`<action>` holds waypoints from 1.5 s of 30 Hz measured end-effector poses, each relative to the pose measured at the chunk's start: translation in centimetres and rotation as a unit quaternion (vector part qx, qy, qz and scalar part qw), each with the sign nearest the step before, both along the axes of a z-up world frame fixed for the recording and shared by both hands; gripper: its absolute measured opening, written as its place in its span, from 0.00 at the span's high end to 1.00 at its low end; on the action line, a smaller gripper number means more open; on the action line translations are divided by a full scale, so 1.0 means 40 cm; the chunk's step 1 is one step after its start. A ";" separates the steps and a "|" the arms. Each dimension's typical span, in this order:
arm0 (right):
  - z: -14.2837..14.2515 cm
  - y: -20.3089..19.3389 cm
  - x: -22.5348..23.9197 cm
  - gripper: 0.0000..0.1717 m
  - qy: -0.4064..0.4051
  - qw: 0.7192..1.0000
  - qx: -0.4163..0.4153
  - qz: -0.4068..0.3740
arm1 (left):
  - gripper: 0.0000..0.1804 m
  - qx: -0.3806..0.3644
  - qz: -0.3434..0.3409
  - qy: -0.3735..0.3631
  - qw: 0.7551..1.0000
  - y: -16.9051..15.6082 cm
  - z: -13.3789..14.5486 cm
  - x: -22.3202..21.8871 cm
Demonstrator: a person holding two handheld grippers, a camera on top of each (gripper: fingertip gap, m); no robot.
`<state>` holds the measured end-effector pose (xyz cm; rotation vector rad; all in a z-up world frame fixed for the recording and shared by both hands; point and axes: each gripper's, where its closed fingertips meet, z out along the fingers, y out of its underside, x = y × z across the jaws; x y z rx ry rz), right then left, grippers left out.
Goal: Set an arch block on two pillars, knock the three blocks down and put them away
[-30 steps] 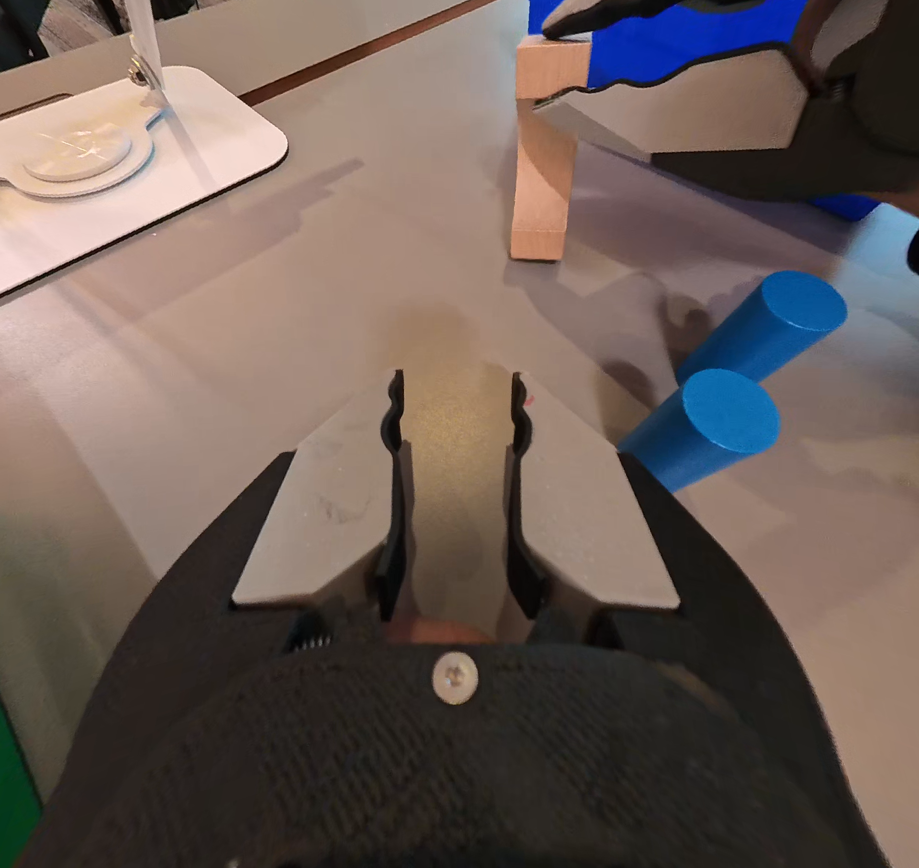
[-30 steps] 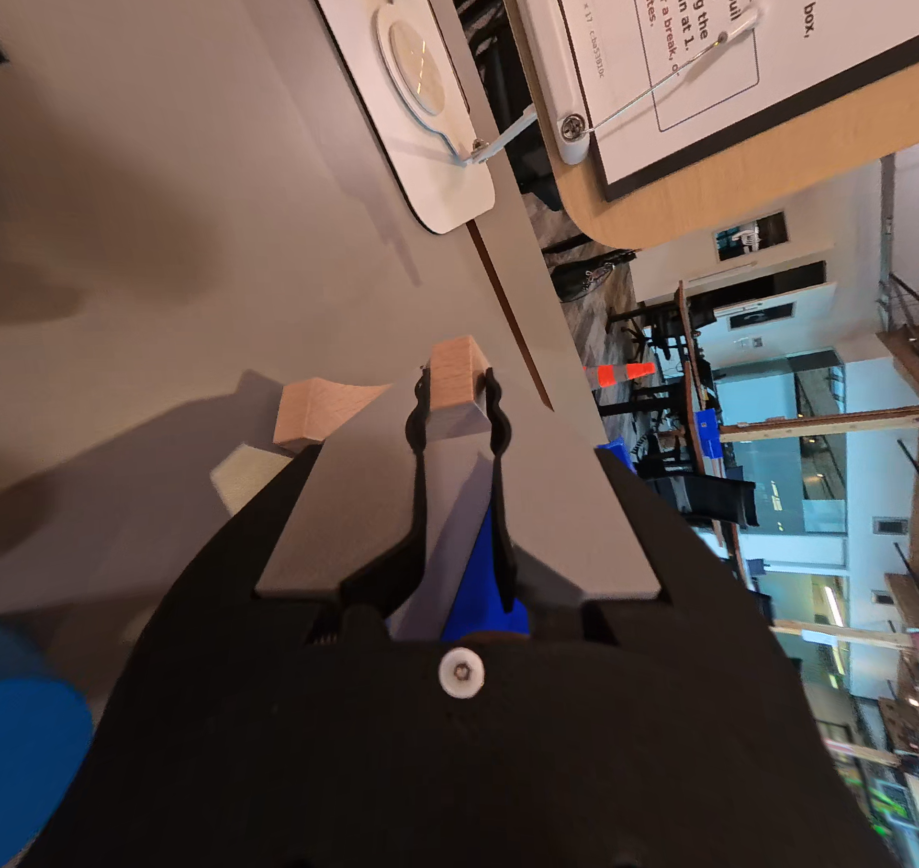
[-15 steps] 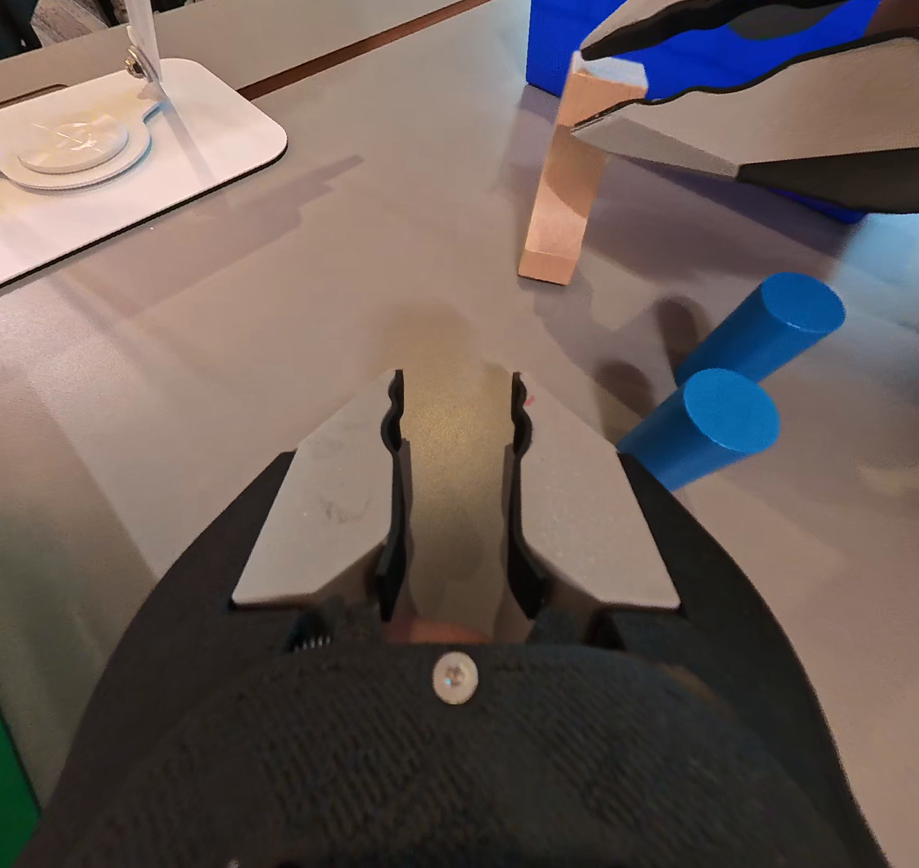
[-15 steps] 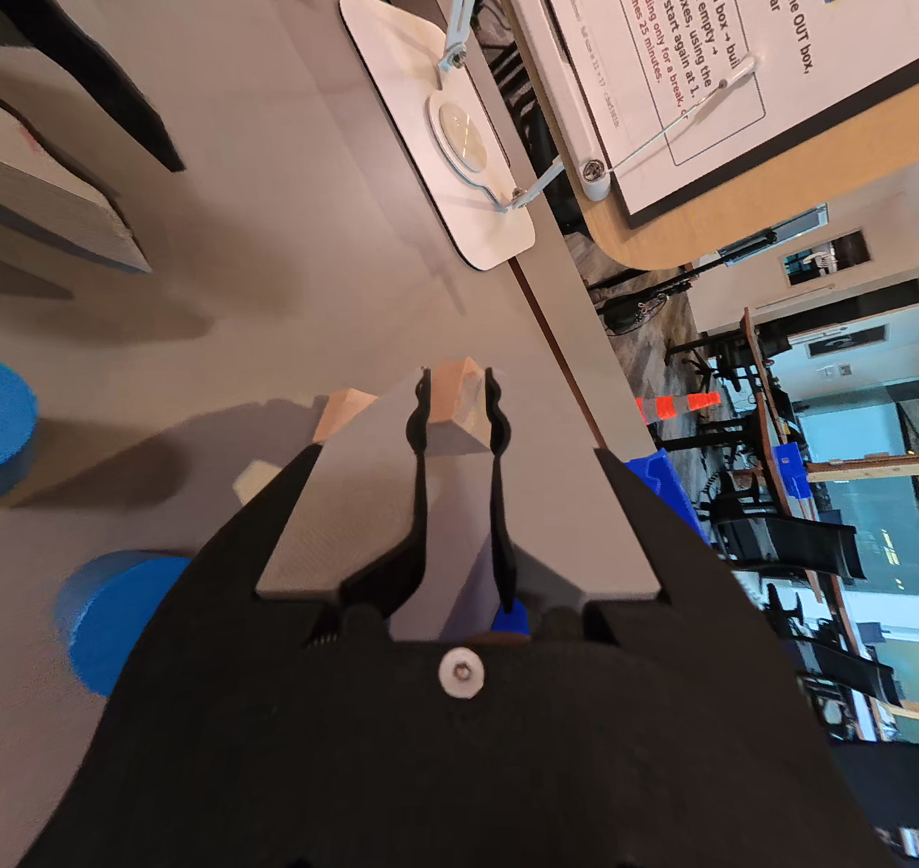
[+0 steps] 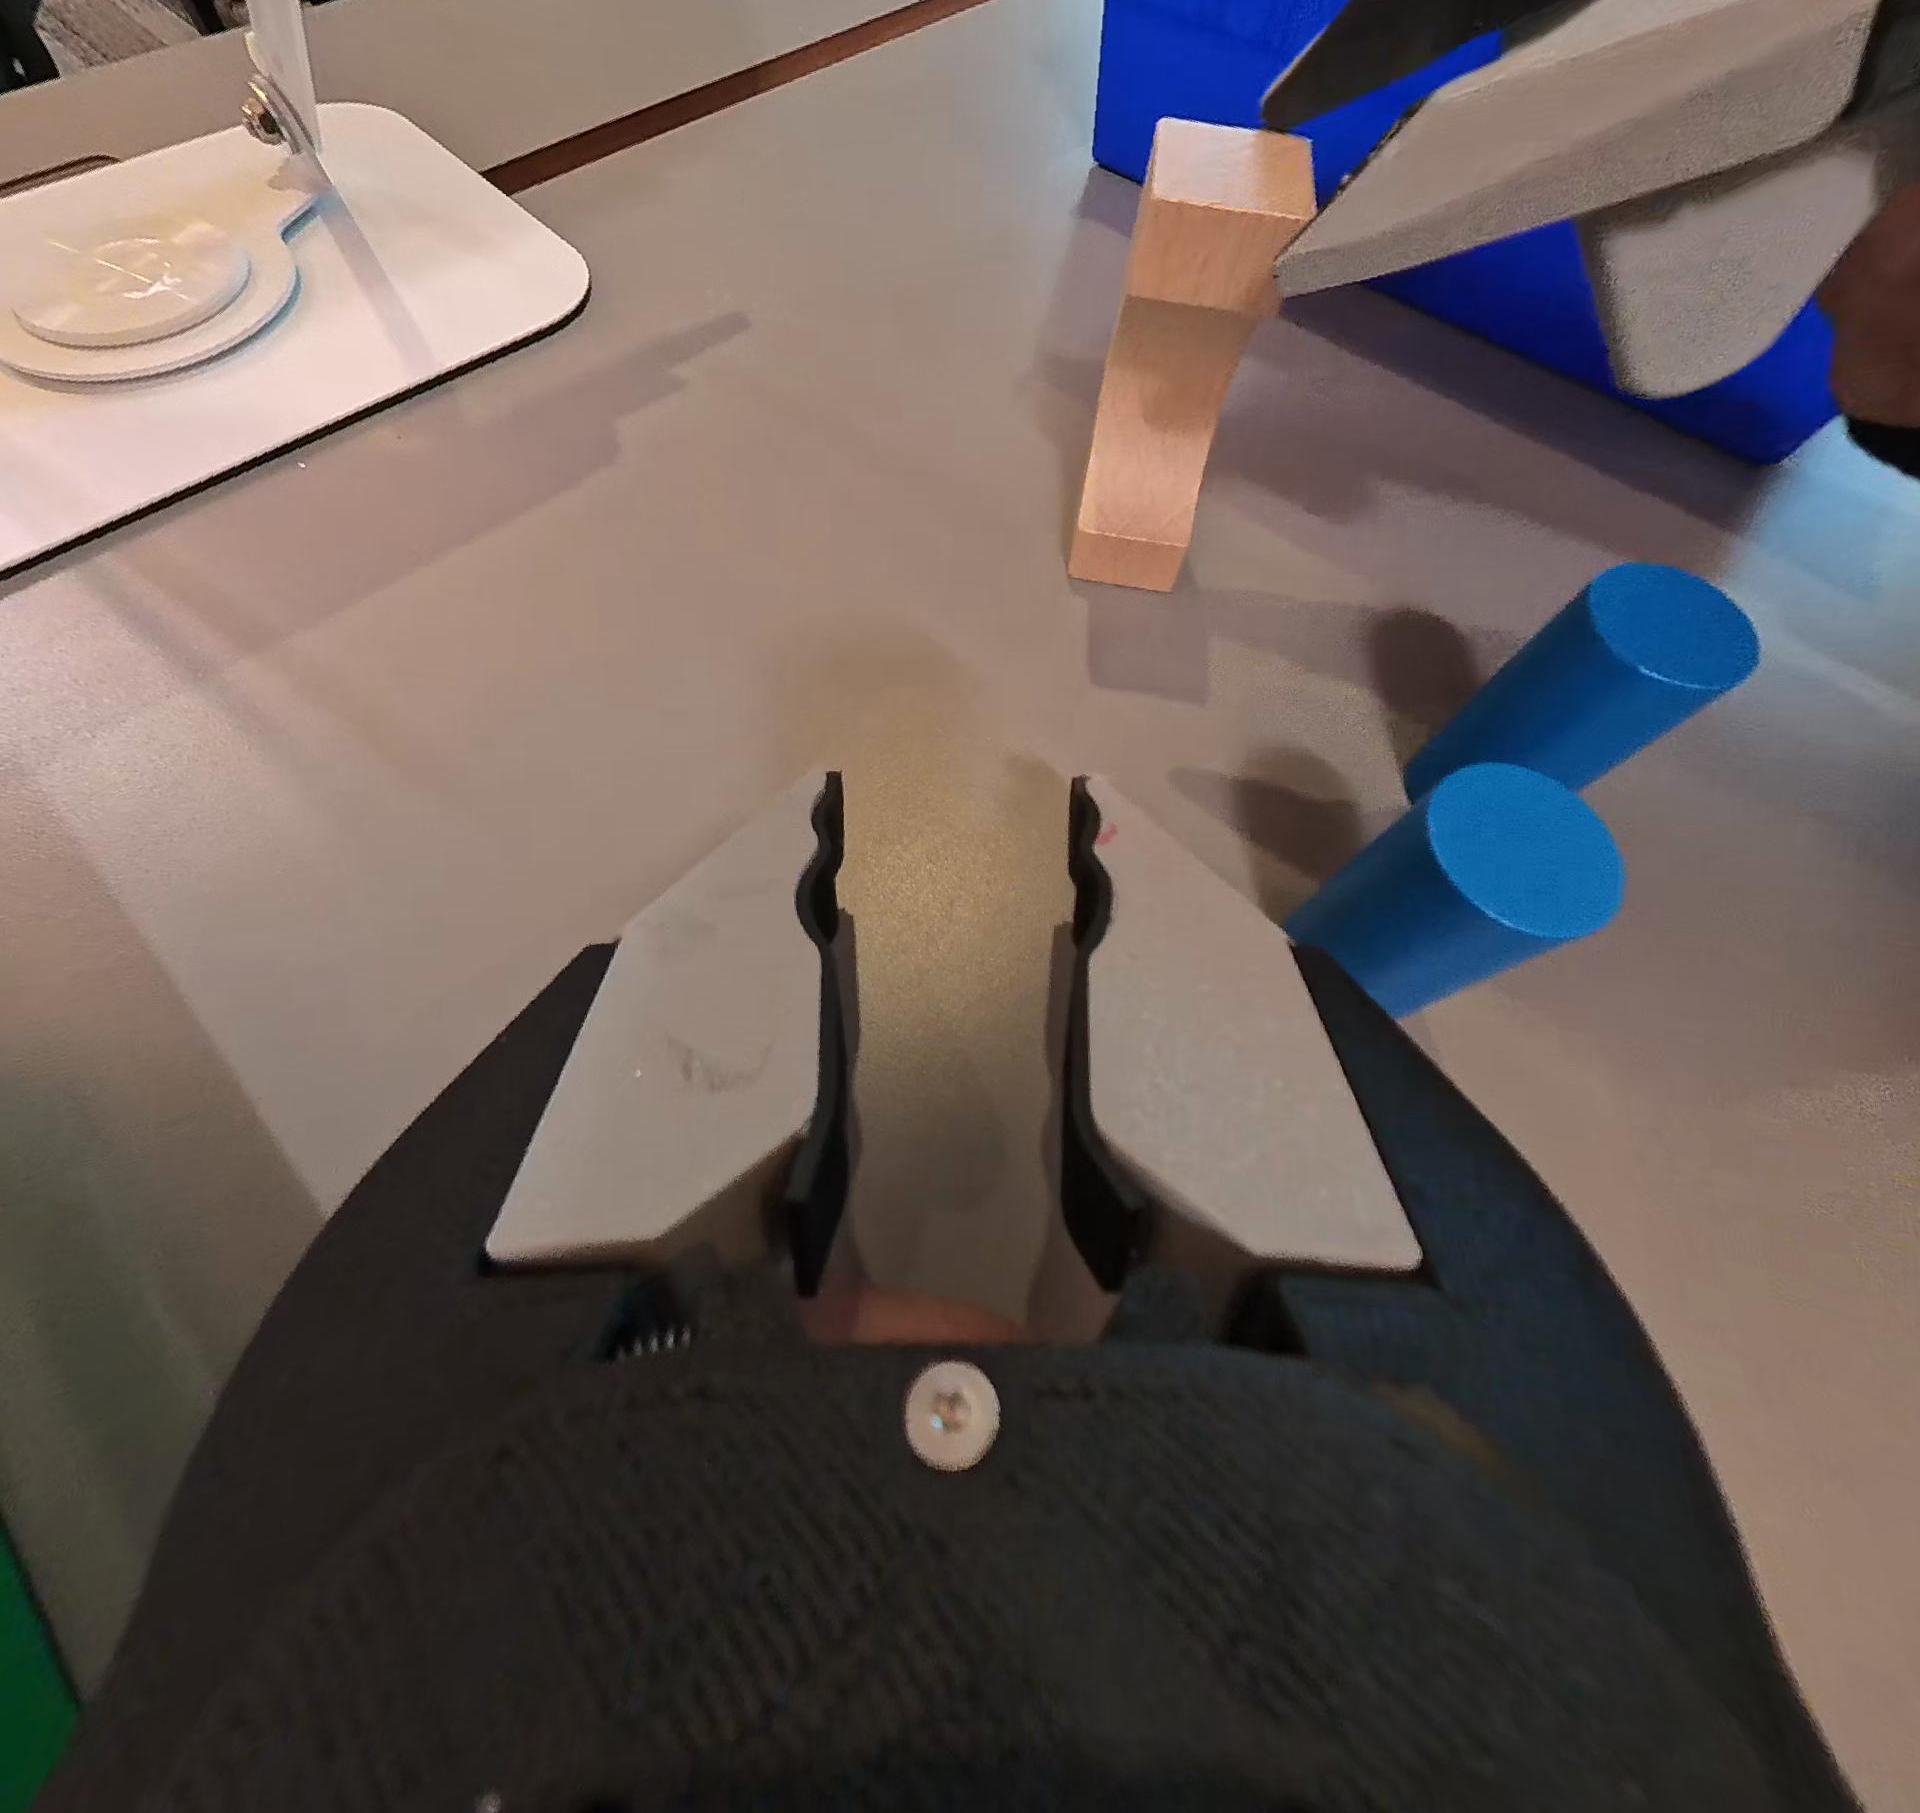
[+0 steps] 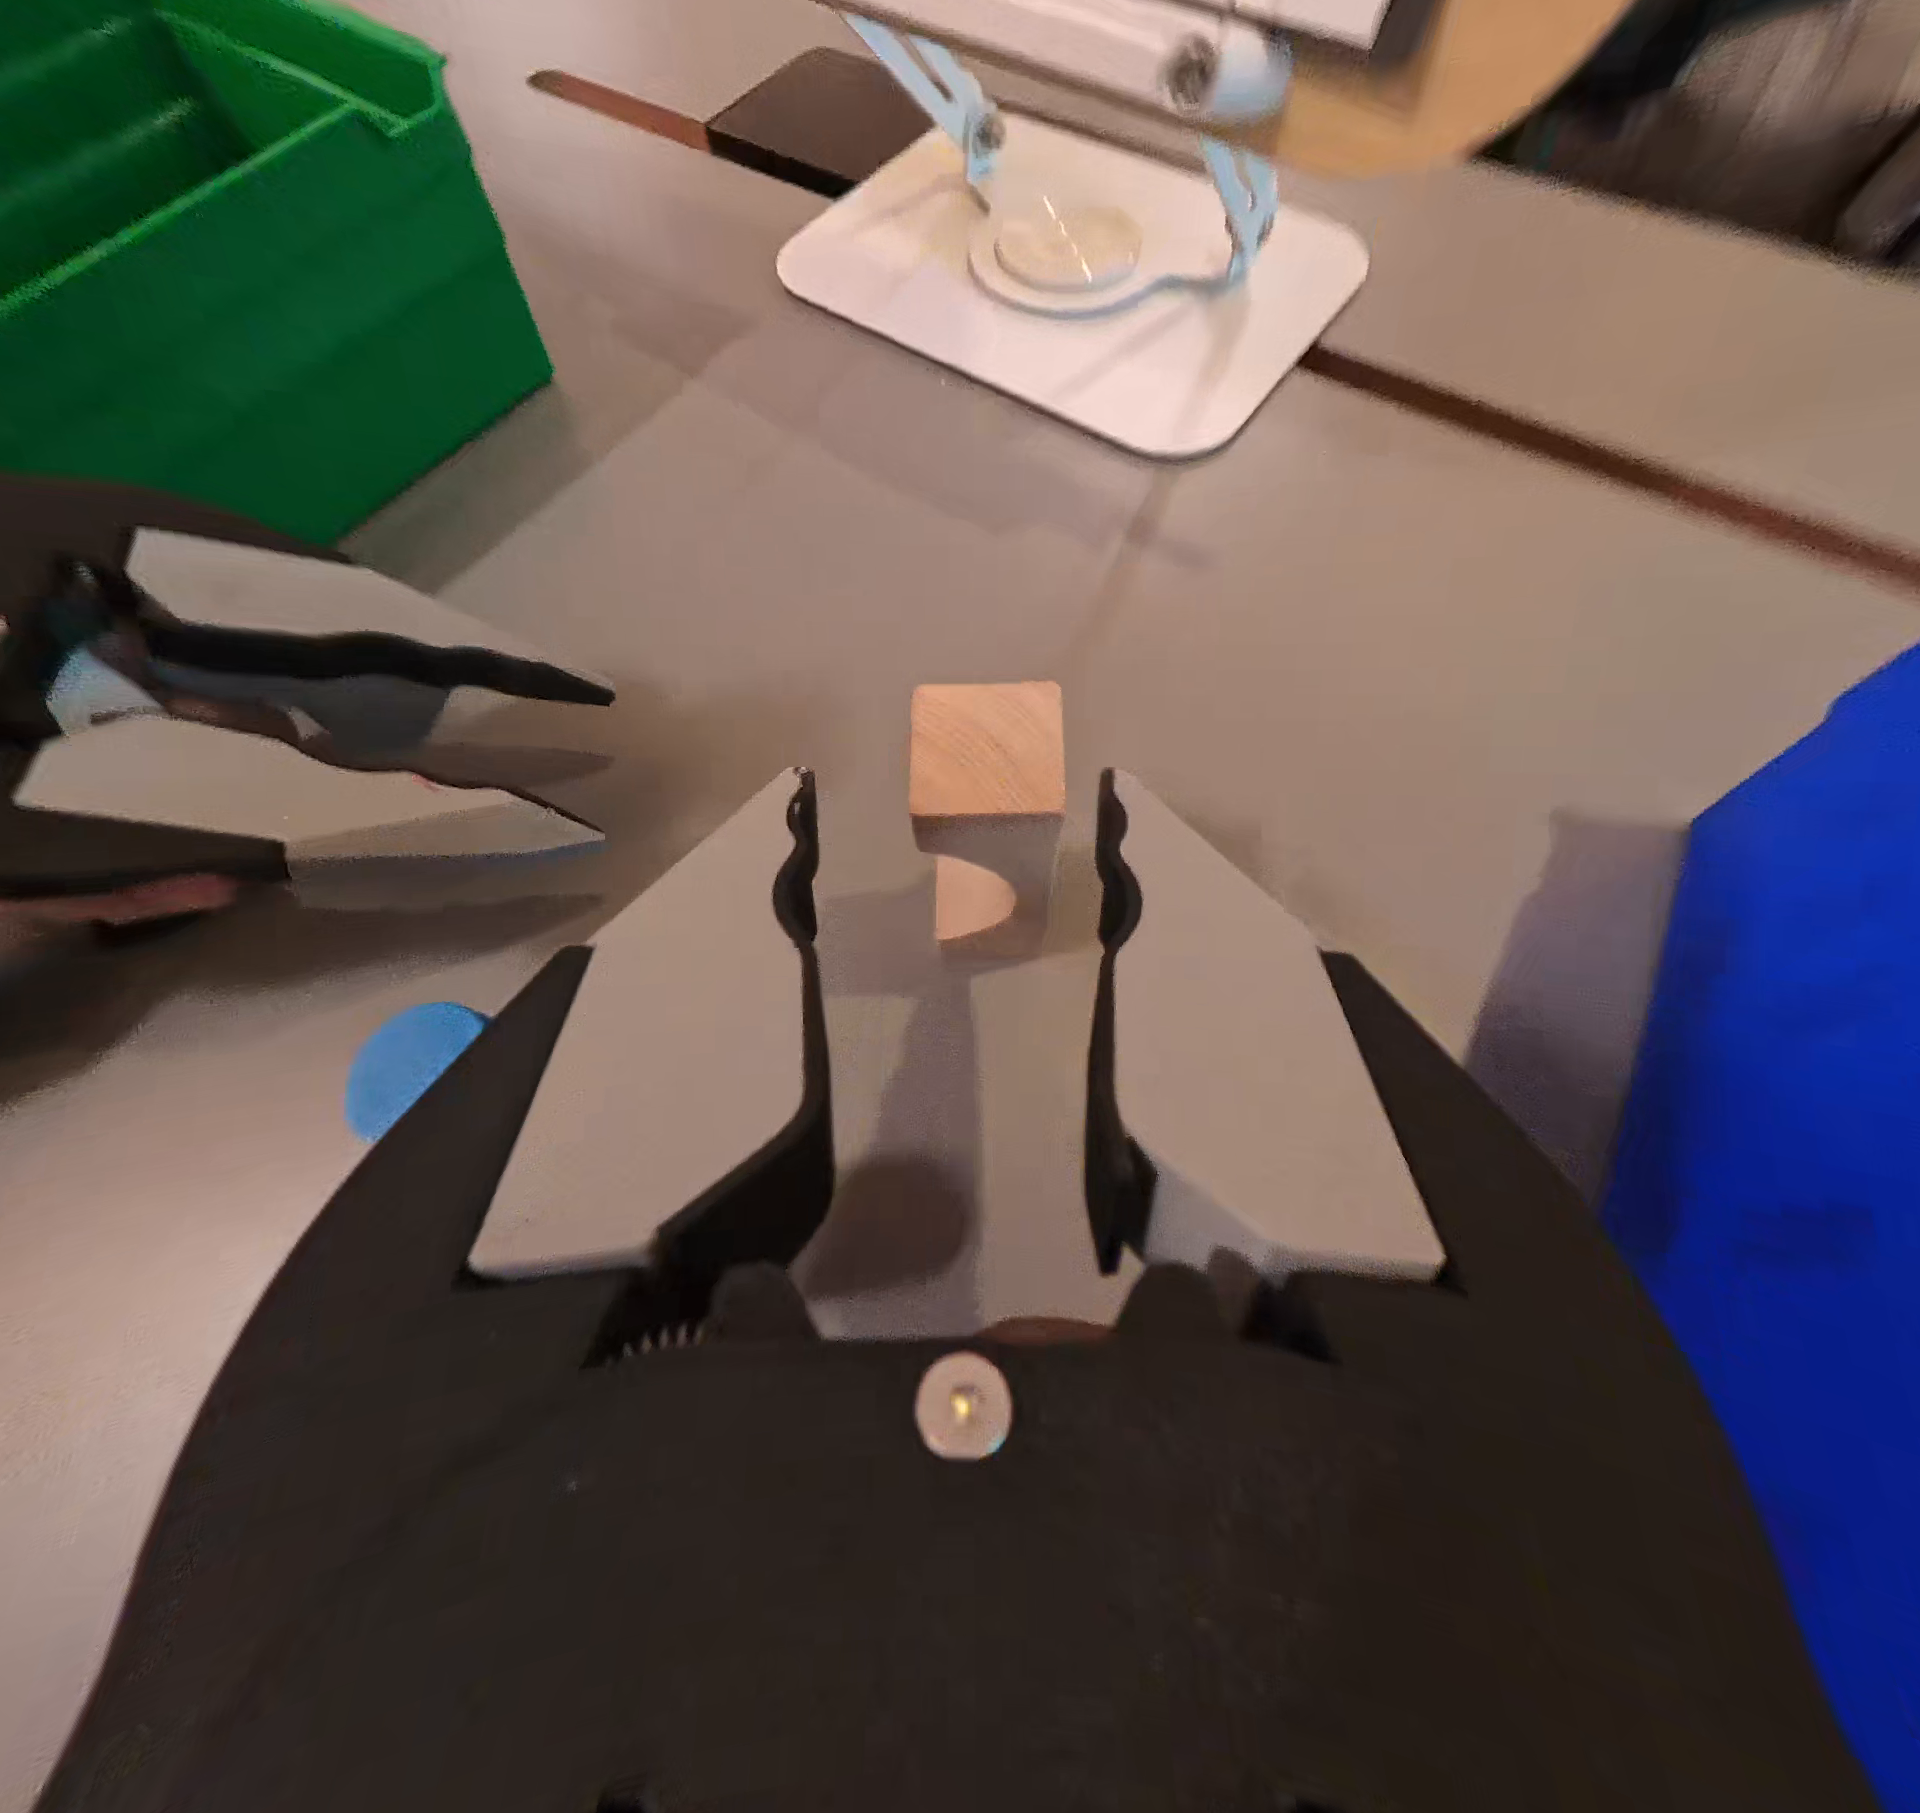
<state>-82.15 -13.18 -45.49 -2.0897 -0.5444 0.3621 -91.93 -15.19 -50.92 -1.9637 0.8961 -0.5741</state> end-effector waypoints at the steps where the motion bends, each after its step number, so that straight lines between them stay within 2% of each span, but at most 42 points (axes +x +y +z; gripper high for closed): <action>1: -0.007 0.002 0.007 0.69 0.016 1.000 -0.021 -0.010 | 0.77 0.001 0.000 0.001 1.000 0.000 0.000 0.000; 4: -0.008 -0.001 0.032 0.70 0.030 0.998 -0.031 -0.035 | 0.77 0.002 -0.001 0.001 1.000 -0.002 0.000 0.000; 10: 0.008 -0.049 0.003 0.72 0.123 0.991 -0.048 0.003 | 0.77 0.000 -0.002 0.002 1.000 -0.003 -0.001 0.000; 15: -0.019 -0.023 0.003 0.68 0.145 0.987 -0.069 -0.005 | 0.77 0.002 -0.002 0.002 1.000 -0.004 0.000 -0.001; 21: -0.004 0.001 -0.017 0.66 0.198 0.978 -0.071 0.008 | 0.77 -0.003 -0.001 -0.002 1.000 -0.004 -0.001 -0.003; 25: -0.006 0.015 -0.003 0.64 0.189 0.979 -0.078 -0.010 | 0.77 -0.001 -0.003 0.002 1.000 -0.005 -0.001 -0.001; 29: 0.019 -0.009 0.021 0.65 0.163 0.985 -0.049 -0.023 | 0.77 -0.003 -0.003 0.001 1.000 -0.005 -0.001 -0.001; 35: 0.034 -0.058 0.000 0.65 0.209 0.976 -0.058 0.004 | 0.77 0.002 -0.003 0.006 1.000 -0.006 -0.002 -0.001; 45: 0.010 -0.028 -0.017 0.66 0.205 0.976 -0.075 0.006 | 0.77 -0.002 -0.001 0.001 1.000 -0.006 -0.001 -0.003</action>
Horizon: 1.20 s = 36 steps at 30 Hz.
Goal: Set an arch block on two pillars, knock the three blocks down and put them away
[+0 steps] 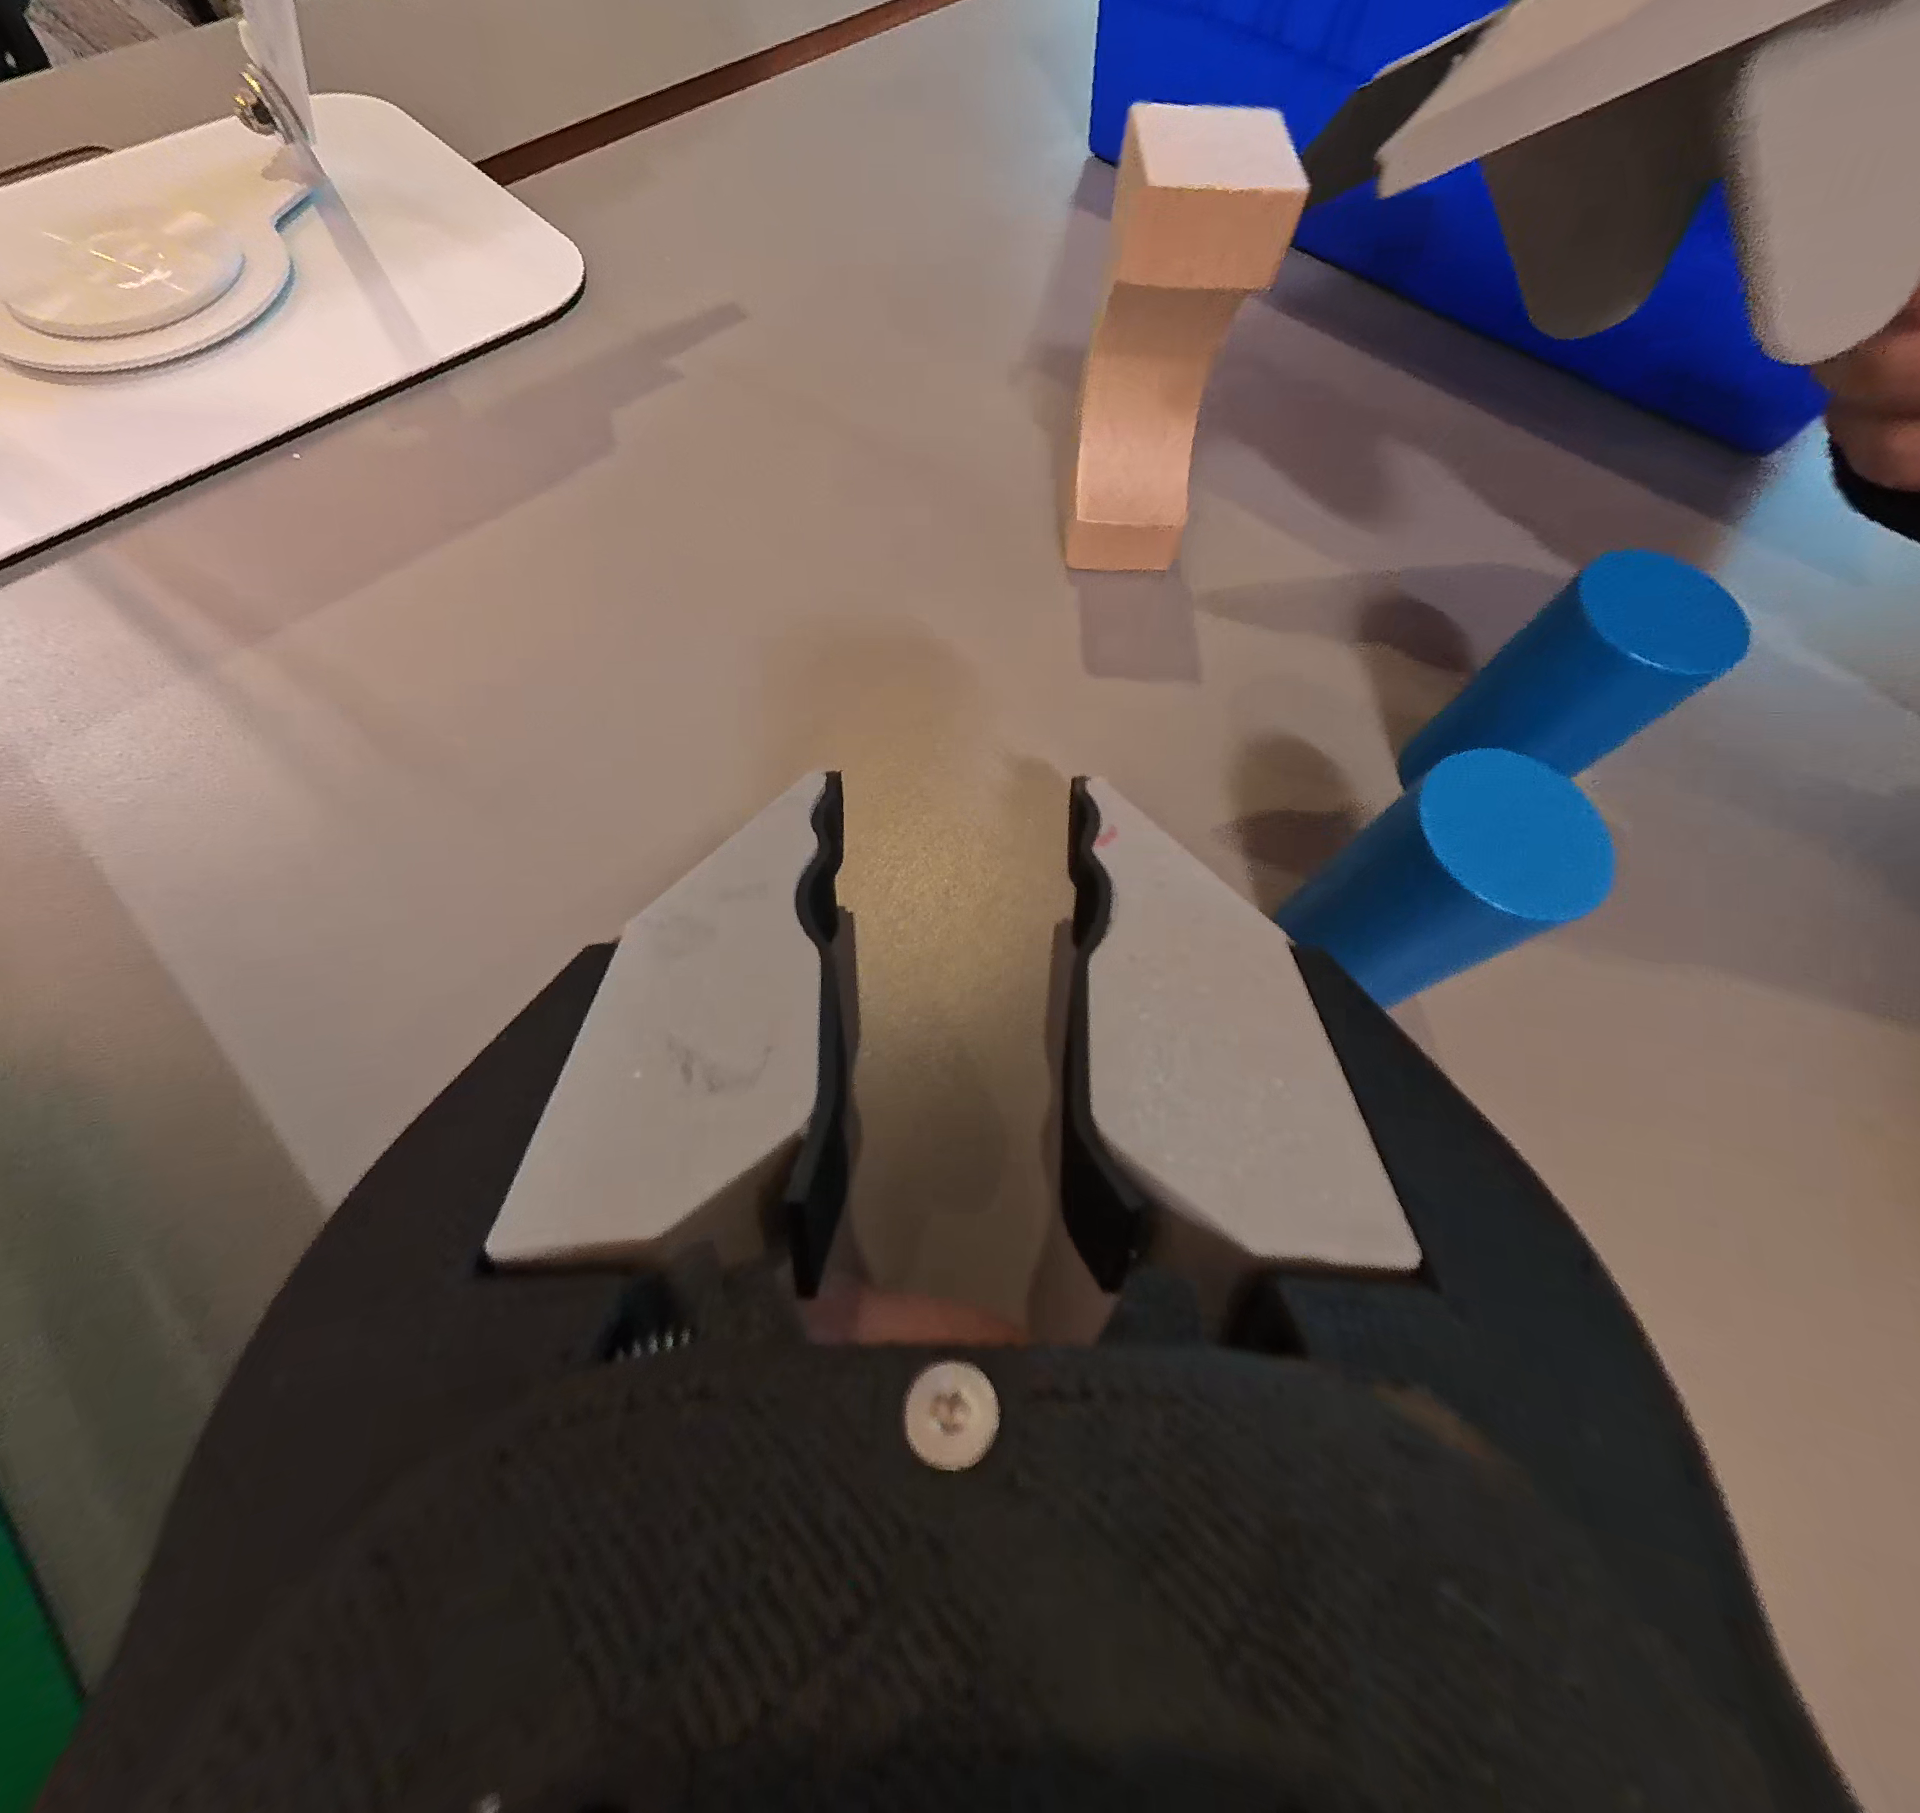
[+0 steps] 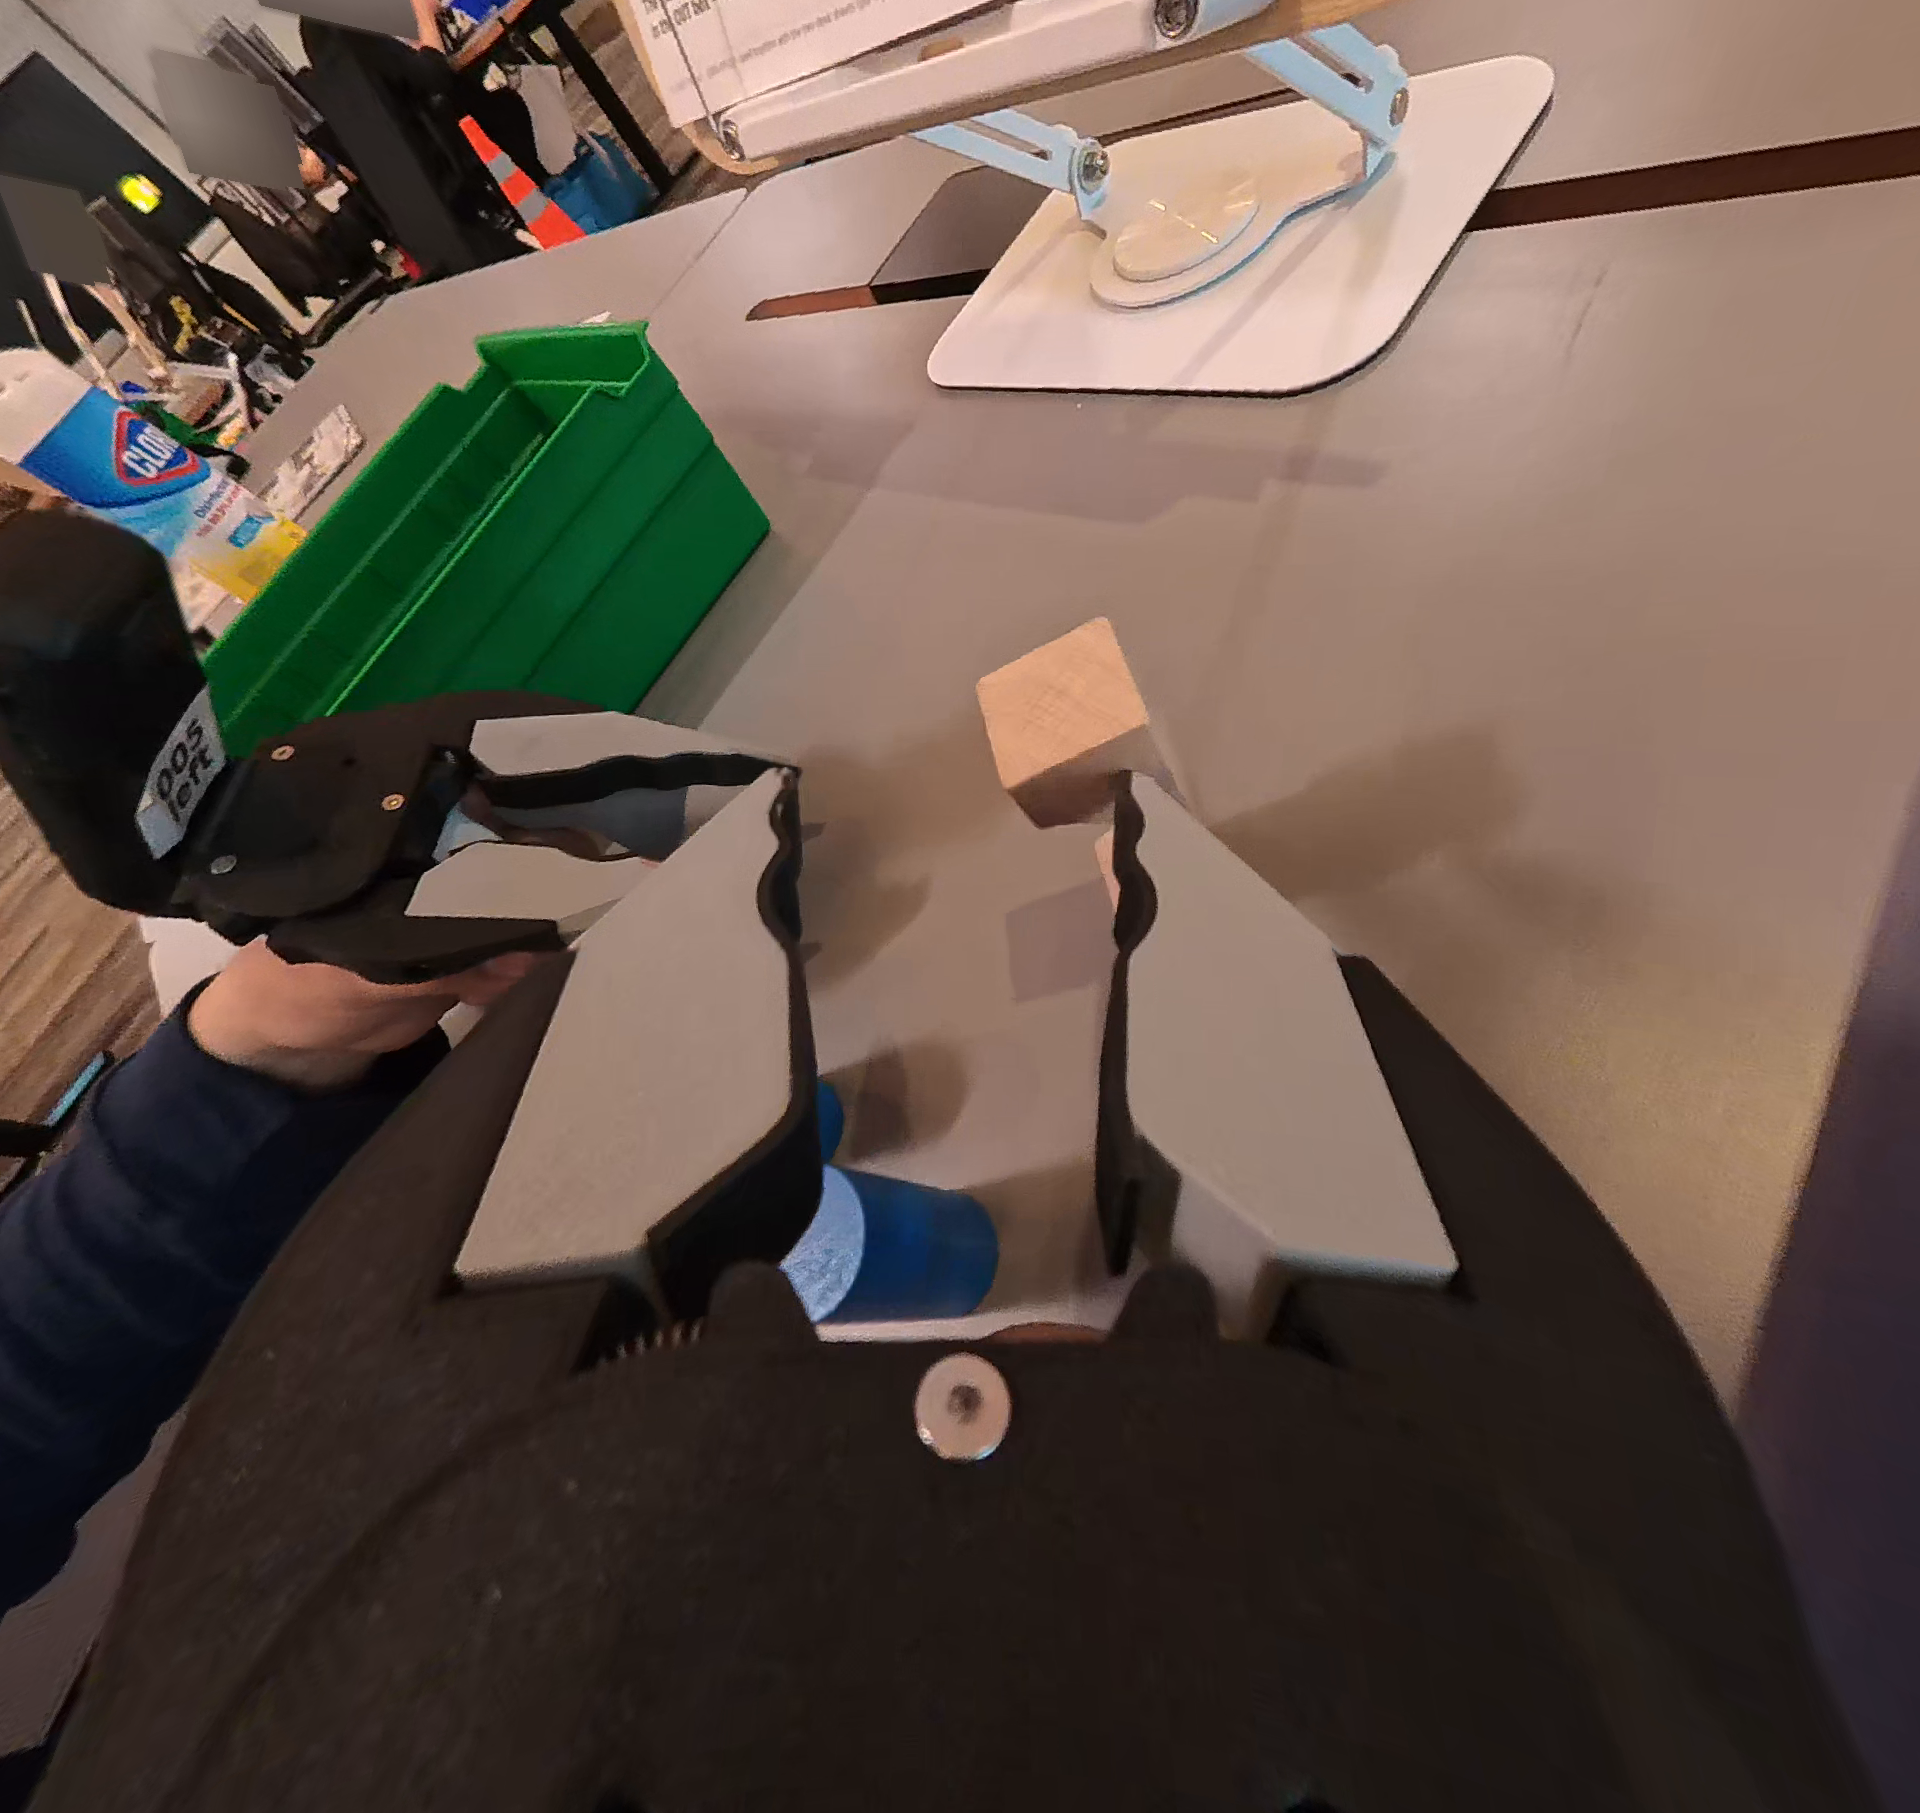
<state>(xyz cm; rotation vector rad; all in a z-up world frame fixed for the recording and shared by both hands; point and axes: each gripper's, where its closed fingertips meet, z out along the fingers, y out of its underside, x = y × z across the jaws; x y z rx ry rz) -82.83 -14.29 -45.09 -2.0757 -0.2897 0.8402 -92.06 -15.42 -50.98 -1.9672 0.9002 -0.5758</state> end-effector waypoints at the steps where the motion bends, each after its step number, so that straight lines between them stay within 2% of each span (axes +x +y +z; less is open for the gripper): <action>1: -0.003 0.004 0.003 0.66 -0.004 1.000 -0.002 -0.002 | 0.77 0.000 -0.001 0.001 1.000 0.000 0.000 0.000; 14: -0.016 0.068 -0.001 0.69 -0.070 0.998 -0.001 0.007 | 0.77 0.000 -0.003 0.004 1.000 -0.002 -0.002 0.002; 26: -0.063 0.108 0.016 0.82 -0.245 0.969 0.024 0.001 | 0.77 0.003 -0.005 0.006 1.000 -0.003 -0.002 0.003; 31: -0.052 0.098 0.015 0.82 -0.242 0.969 0.051 0.006 | 0.77 0.002 -0.003 0.004 1.000 -0.002 -0.001 0.002; 36: 0.003 0.067 -0.015 0.82 -0.152 0.983 0.096 0.031 | 0.77 0.000 0.001 -0.004 1.000 0.003 0.003 -0.003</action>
